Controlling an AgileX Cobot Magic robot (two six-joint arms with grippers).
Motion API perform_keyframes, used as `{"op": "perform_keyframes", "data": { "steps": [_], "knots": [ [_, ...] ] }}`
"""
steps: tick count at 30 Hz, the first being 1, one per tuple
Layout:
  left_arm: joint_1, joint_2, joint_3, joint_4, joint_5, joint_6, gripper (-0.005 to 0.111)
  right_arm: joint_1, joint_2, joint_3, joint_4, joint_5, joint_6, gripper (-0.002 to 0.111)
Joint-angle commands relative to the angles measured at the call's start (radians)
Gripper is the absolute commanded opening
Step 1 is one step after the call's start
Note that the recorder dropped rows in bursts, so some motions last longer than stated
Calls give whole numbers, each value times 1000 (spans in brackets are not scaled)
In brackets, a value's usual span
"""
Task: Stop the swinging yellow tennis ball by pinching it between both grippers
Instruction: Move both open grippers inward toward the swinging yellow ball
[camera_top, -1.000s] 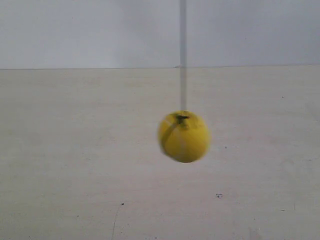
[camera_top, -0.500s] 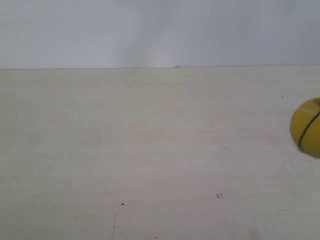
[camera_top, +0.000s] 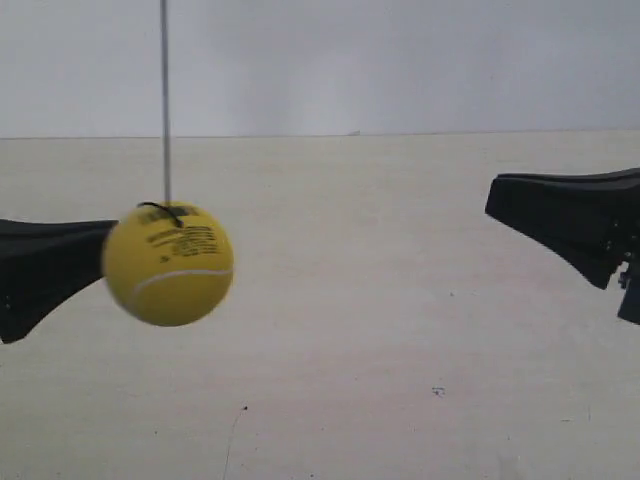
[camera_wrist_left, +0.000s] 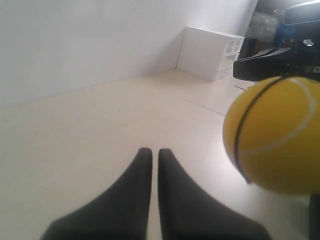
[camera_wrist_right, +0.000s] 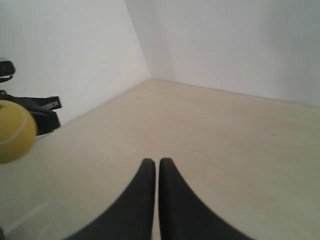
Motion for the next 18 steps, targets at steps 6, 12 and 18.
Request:
{"op": "perform_keyframes", "data": {
  "steps": [6,12,18],
  "knots": [
    [-6,11,44,-15,-13,137,5,125,149,-6,-1,-80,-167,0],
    [-92,45,44,-11,-13,191,5,218,155,-6,24,68,-198,0],
    [-180,89,44,-11,-13,281,5,231,155,-6,5,56,-175,0]
  ]
}}
